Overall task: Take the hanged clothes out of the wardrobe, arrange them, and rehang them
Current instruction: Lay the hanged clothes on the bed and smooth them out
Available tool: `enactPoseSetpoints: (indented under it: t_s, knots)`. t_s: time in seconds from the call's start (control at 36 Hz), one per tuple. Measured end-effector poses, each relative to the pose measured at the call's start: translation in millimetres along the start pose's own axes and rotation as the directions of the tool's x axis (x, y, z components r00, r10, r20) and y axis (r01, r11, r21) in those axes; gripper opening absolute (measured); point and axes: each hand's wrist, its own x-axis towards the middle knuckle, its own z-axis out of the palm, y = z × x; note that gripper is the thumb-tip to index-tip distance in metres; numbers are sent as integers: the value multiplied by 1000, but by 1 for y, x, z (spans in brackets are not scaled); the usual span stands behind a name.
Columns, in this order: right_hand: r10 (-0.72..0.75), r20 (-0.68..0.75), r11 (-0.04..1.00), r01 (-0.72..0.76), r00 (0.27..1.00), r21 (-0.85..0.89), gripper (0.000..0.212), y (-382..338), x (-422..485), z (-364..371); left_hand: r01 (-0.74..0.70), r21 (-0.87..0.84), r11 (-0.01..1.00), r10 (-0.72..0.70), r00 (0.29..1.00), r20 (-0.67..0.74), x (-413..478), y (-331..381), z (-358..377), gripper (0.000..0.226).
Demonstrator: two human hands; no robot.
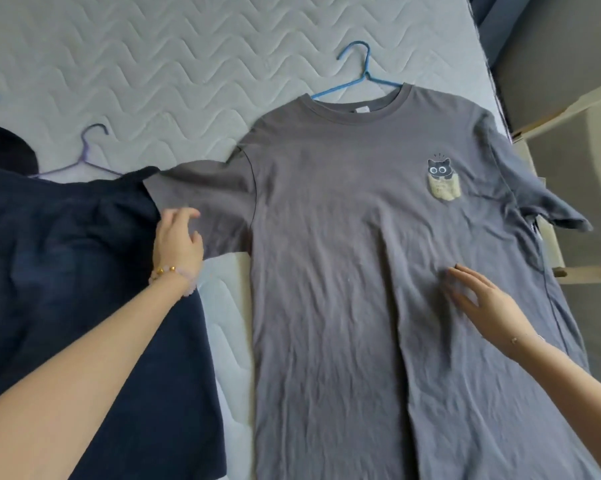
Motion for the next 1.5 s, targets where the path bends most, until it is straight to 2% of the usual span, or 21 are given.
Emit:
enactPoseSetpoints:
  t_s: [0.06, 0.11, 0.19, 0.33, 0.42, 0.53, 0.61, 0.69, 0.75, 0.83, 0.92, 0.97, 1.06, 1.11, 1.17, 1.25, 1.31, 1.33, 1.39, 1.44, 1.5]
  knots:
    - [57, 16, 998, -57, 998, 12, 47, 16, -23, -2, 40, -127, 991, -29, 996, 85, -65, 0, 12, 31]
    - [150, 11, 987, -151, 989, 49, 50, 38, -50, -2, 195, -201, 960, -154, 967, 204, -131, -5, 25, 31]
    - [252, -30, 966, -249, 967, 62, 54, 79, -91, 1, 439, -261, 860, -336, 872, 356, -217, -7, 40, 36]
    - [516, -1, 848, -511, 856, 141, 66, 147, -148, 6, 656, -200, 728, -523, 719, 458, -310, 2, 51, 58]
    - [598, 66, 765, -594, 798, 249, 57, 176, -176, 16, 727, -241, 643, -575, 666, 476, -338, 1, 54, 58]
    - [618, 59, 718, -593, 784, 364, 39, 197, -191, 26, 734, -268, 624, -605, 671, 430, -361, -3, 50, 29]
    - [620, -12, 715, -559, 784, 420, 24, 197, -189, 25, 685, -233, 691, -571, 713, 407, -368, -15, 40, 25]
    - [590, 19, 717, -535, 807, 446, 14, 201, -187, 28, 620, -184, 763, -526, 760, 381, -365, -25, 25, 33]
    - [557, 60, 733, -525, 828, 432, 14, 199, -188, 31, 586, -184, 789, -503, 788, 355, -360, -32, 12, 37]
    - [539, 25, 743, -490, 842, 456, 31, 198, -190, 36, 550, -163, 819, -496, 822, 280, -350, -49, -6, 40]
    - [565, 88, 692, -529, 820, 491, 23, 198, -190, 39, 527, -143, 838, -493, 843, 214, -342, -63, -21, 44]
    - [556, 56, 755, -532, 829, 383, 18, 196, -191, 35, 529, -154, 835, -496, 843, 207, -339, -69, -28, 45]
    - [490, -101, 851, -451, 866, 269, 25, 187, -196, 28, 517, -159, 841, -473, 846, 248, -339, -77, -27, 41]
    - [458, -152, 869, -405, 876, 283, 25, 175, -202, 27, 527, -148, 837, -472, 832, 293, -341, -82, -20, 36]
    - [453, -92, 853, -400, 887, 336, 28, 159, -209, 32, 563, -150, 813, -494, 802, 335, -344, -86, -14, 35]
    - [435, 24, 858, -423, 900, 292, 32, 140, -219, 48, 650, -117, 751, -557, 719, 415, -346, -94, -7, 27]
    - [470, 67, 845, -470, 880, 256, 20, 135, -220, 58, 727, -115, 677, -607, 639, 472, -345, -94, -8, 20]
    - [490, 75, 828, -491, 868, 271, 22, 135, -218, 61, 745, -124, 656, -612, 620, 492, -344, -96, -8, 20]
    - [490, 23, 828, -473, 872, 300, 35, 135, -218, 58, 757, -160, 634, -597, 609, 522, -340, -96, -15, 23]
    - [486, -51, 830, -442, 873, 341, 36, 137, -223, 46, 787, -231, 572, -566, 583, 583, -337, -94, -29, 17]
    - [472, -99, 836, -409, 876, 365, 28, 143, -234, 32, 849, -272, 453, -531, 503, 682, -338, -94, -41, 12]
